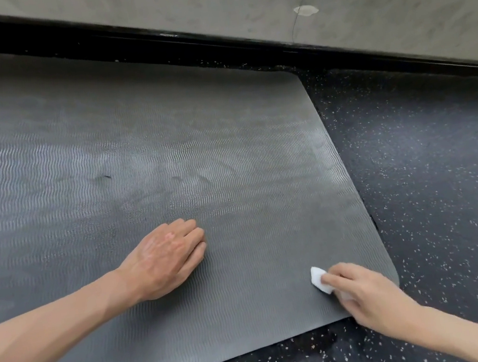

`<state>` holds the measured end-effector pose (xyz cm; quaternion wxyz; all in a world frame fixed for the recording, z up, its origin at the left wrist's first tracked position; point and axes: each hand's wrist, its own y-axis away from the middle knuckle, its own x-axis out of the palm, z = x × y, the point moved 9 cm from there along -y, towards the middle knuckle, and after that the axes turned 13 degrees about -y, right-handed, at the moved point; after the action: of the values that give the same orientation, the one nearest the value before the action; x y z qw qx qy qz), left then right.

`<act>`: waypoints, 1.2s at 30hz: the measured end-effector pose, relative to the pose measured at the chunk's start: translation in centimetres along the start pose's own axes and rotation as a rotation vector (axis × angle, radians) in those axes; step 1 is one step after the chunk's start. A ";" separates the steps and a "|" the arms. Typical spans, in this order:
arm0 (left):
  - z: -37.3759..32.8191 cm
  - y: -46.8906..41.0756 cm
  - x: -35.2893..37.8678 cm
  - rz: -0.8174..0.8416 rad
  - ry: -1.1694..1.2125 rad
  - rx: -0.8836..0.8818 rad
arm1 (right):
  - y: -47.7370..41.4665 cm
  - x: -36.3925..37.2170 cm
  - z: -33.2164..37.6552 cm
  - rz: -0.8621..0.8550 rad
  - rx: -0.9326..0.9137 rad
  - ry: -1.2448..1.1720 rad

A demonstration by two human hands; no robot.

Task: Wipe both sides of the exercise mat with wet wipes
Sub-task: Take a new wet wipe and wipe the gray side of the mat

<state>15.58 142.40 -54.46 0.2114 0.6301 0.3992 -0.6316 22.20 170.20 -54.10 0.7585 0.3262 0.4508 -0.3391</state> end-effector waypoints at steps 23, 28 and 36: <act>0.6 0.0 -0.1 0.037 0.006 -0.030 | 2.9 -0.3 0.5 0.082 0.009 0.077; 0.9 -0.4 -0.6 0.011 0.020 -0.043 | 0.5 -2.4 -4.8 -0.072 0.218 0.074; 0.6 0.5 -0.4 -0.006 0.013 -0.026 | -5.4 -5.5 -7.7 -0.274 0.346 0.001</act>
<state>15.61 141.54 -54.21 0.2148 0.6302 0.4106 -0.6229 12.27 174.64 -53.06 0.6378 0.3873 0.4263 -0.5113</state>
